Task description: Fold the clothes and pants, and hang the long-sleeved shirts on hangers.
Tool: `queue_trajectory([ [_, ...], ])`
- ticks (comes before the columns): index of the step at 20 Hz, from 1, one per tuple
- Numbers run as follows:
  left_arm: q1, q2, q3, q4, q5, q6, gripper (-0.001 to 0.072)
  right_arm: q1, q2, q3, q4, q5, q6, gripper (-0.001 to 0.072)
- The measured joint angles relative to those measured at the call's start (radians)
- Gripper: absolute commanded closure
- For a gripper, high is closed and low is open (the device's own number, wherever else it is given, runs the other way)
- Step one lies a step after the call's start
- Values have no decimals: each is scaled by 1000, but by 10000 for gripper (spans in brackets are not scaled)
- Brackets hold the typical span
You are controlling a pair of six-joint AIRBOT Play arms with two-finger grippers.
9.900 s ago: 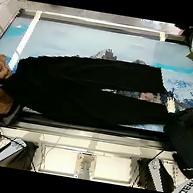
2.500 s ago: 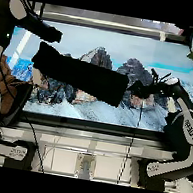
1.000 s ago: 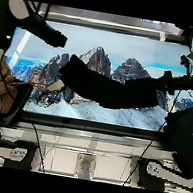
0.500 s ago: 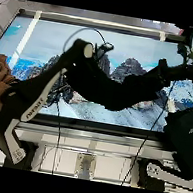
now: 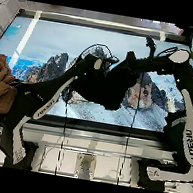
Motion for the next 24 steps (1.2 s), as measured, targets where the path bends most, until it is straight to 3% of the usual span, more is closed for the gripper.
queue_trajectory([
  [7,284,251,0,56,-144,0,697,211,-188,107,22,-417,-11,703],
  [8,322,285,1,60,-168,0,696,244,-231,129,29,-459,-11,679],
  [10,388,343,1,66,-209,0,696,307,-309,183,56,-541,-11,376],
  [14,462,413,1,66,-266,0,697,396,-398,320,79,-631,-99,373],
  [17,481,431,1,66,-290,4,697,377,-417,438,24,-563,-165,375],
  [19,486,435,1,66,-303,10,696,306,-402,483,-20,-412,-186,412],
  [24,492,440,1,66,-320,19,697,51,-262,408,-226,55,-182,374],
])
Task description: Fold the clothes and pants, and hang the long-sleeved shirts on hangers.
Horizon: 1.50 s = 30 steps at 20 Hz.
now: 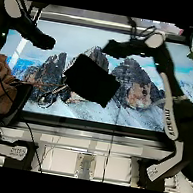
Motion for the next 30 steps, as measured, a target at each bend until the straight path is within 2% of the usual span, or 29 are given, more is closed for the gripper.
queue_trajectory([
  [1,0,0,0,0,-1,1,697,-42,43,-60,-47,64,3,369],
  [3,0,0,0,0,-3,3,696,-106,124,-214,-112,96,7,343],
  [4,0,0,0,-1,-4,3,696,-128,162,-308,-130,76,11,218],
  [7,0,0,0,-19,-5,3,697,-161,222,-568,-87,-65,26,202],
  [8,0,0,0,-24,-5,3,697,-166,227,-639,-47,-114,31,144],
  [10,0,0,0,-34,-5,3,697,-174,209,-761,61,-196,33,82],
  [14,0,0,0,-47,-5,3,696,-164,122,-868,232,-278,19,81],
  [19,0,0,0,-52,-4,3,697,-82,53,-900,386,-385,-6,101],
  [20,0,0,0,-52,-4,3,697,-64,46,-901,417,-406,-15,174],
  [21,0,0,0,-52,-4,3,697,-45,39,-900,444,-421,-29,299],
  [23,0,0,0,-52,-5,3,697,-16,29,-882,502,-442,-62,610],
  [24,0,0,0,-52,-5,3,697,-8,28,-861,542,-440,-82,698],
  [30,0,0,0,-52,-4,3,697,-77,61,-613,584,-304,-164,703],
])
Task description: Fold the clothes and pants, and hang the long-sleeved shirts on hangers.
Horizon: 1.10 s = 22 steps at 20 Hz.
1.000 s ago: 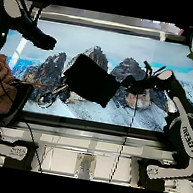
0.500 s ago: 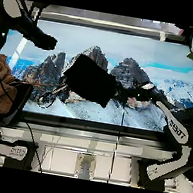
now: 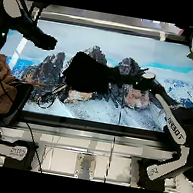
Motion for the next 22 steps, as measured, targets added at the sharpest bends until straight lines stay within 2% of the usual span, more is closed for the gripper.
queue_trajectory([
  [2,0,0,0,0,0,0,697,-72,30,107,-67,87,31,703],
  [8,0,0,0,0,0,0,697,-385,136,353,-429,368,169,705],
  [14,0,0,0,-1,0,0,697,-812,179,462,-544,709,203,705],
  [18,0,0,0,-3,2,-25,697,-1111,268,481,-606,817,208,707],
  [22,0,0,0,-3,3,-43,697,-1314,361,469,-805,854,212,708],
])
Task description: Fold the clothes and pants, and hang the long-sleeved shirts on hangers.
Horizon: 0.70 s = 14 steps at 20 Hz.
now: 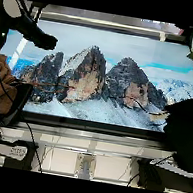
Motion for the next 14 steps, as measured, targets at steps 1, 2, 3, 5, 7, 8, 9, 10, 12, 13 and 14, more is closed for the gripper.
queue_trajectory([
  [1,0,0,0,0,0,-3,697,-26,18,-16,-63,5,0,708],
  [2,0,0,0,0,0,-4,697,-46,32,-38,-130,8,0,706],
  [3,0,0,0,0,0,-7,697,-59,43,-64,-189,8,0,706],
  [5,0,0,0,0,0,-9,697,-76,56,-123,-298,10,0,705],
  [7,0,0,0,0,0,-10,697,-86,64,-172,-389,11,0,675],
  [8,0,0,0,0,0,-10,697,-89,66,-189,-424,12,1,417],
  [9,0,0,0,0,0,-10,696,-91,68,-201,-452,13,2,149],
  [10,0,0,0,0,0,-10,697,-93,69,-207,-468,13,2,132],
  [12,0,0,0,0,0,-10,697,-94,72,-198,-483,14,9,189],
  [13,0,0,0,0,0,-10,697,-95,72,-176,-486,14,18,250],
  [14,0,0,0,0,0,-10,697,-95,74,-148,-471,9,30,354],
])
